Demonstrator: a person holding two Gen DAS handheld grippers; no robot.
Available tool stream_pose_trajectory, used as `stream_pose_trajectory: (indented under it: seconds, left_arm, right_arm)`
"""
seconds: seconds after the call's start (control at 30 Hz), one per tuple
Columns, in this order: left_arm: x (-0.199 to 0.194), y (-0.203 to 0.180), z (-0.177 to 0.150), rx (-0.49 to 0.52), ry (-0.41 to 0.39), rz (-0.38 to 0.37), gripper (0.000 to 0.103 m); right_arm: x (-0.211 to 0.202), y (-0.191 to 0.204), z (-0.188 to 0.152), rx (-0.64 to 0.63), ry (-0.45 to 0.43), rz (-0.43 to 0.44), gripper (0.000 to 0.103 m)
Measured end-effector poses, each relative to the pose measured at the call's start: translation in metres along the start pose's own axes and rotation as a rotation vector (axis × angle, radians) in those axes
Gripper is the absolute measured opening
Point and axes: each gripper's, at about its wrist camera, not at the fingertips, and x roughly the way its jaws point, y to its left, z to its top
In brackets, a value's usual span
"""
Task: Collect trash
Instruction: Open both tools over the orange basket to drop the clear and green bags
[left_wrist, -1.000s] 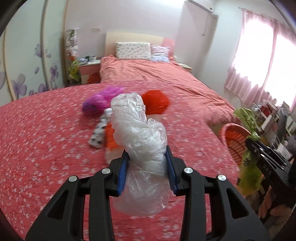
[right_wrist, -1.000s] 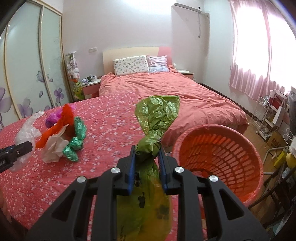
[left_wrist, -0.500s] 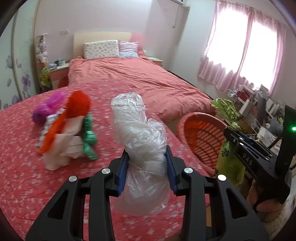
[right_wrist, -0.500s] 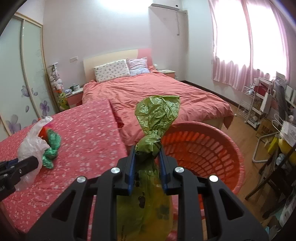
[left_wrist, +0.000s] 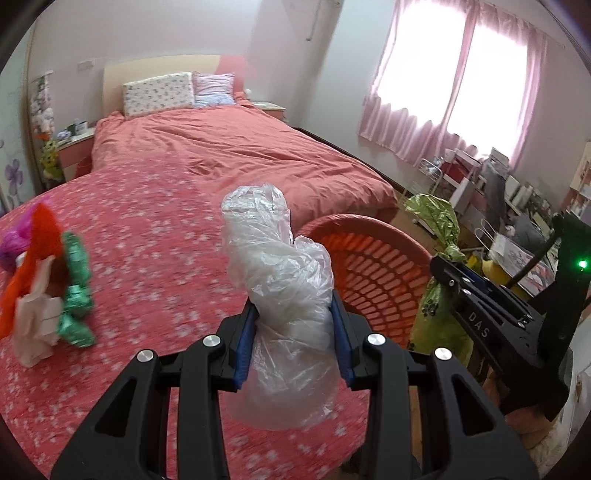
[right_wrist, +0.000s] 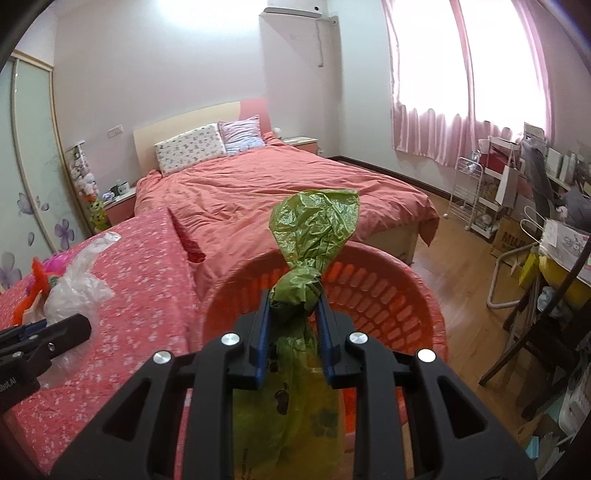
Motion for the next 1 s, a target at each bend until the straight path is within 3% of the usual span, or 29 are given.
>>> stream_pose_trajectory:
  seconds: [0.7,1.0]
  left_arm:
    - [0.066,-0.051,0.011,0.082,0.093,-0.101,0.039]
    - [0.083,-0.049,0.006,0.077,0.141,-0.085,0.058]
  right_arm:
    - [0.046,-0.046,0.009,0.055,0.019,-0.044,0.028]
    - [0.059,-0.054,0.003,0.081,0.039,-0.043,0.047]
